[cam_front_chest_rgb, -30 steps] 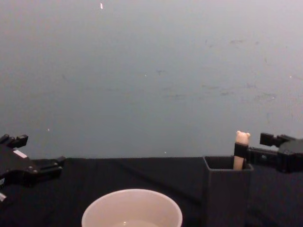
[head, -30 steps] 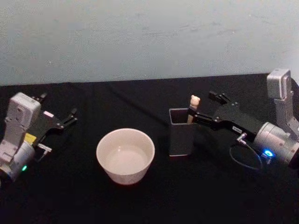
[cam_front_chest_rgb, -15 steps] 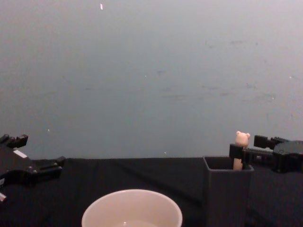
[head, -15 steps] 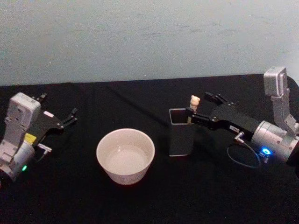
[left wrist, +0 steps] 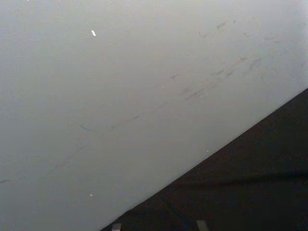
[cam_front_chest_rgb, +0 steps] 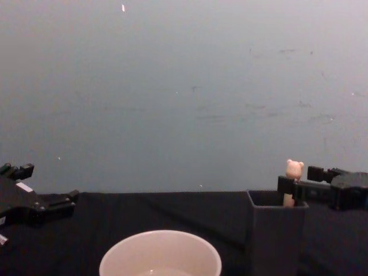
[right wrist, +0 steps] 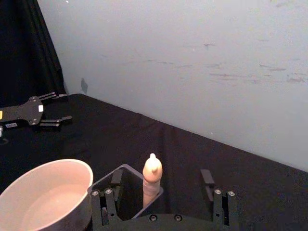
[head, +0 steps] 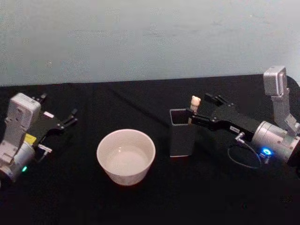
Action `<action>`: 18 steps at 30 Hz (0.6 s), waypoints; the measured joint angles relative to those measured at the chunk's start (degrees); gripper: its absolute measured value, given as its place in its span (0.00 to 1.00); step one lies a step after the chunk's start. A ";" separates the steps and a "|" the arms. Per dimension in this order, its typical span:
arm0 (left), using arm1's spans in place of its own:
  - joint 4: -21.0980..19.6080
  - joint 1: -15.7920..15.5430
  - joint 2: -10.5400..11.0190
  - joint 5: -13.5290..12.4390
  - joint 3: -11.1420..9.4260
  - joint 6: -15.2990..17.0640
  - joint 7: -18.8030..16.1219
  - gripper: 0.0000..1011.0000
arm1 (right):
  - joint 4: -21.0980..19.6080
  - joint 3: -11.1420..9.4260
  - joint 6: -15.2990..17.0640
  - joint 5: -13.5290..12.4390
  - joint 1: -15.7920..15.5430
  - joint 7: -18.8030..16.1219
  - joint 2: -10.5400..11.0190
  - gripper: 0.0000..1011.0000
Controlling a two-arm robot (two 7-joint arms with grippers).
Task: Pick up the stirring spoon with one hand, stir inside the cup, then place it back in its original position.
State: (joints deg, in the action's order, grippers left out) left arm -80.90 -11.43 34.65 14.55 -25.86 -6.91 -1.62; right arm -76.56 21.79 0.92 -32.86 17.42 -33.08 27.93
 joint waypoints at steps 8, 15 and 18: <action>0.00 0.00 0.00 0.00 0.00 0.00 0.00 0.99 | -0.01 -0.04 -0.10 0.07 -0.04 0.04 0.00 0.99; 0.00 0.00 0.00 0.00 0.00 0.00 0.00 0.99 | -0.04 -0.08 -0.18 0.10 -0.08 0.06 0.00 0.99; 0.00 0.00 0.00 0.00 0.00 0.00 0.00 0.99 | -0.06 -0.10 -0.20 0.11 -0.09 0.07 0.00 0.95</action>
State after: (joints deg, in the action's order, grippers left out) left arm -80.90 -11.43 34.65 14.55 -25.86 -6.91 -1.62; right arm -76.62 21.70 0.72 -32.74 17.33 -33.01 27.93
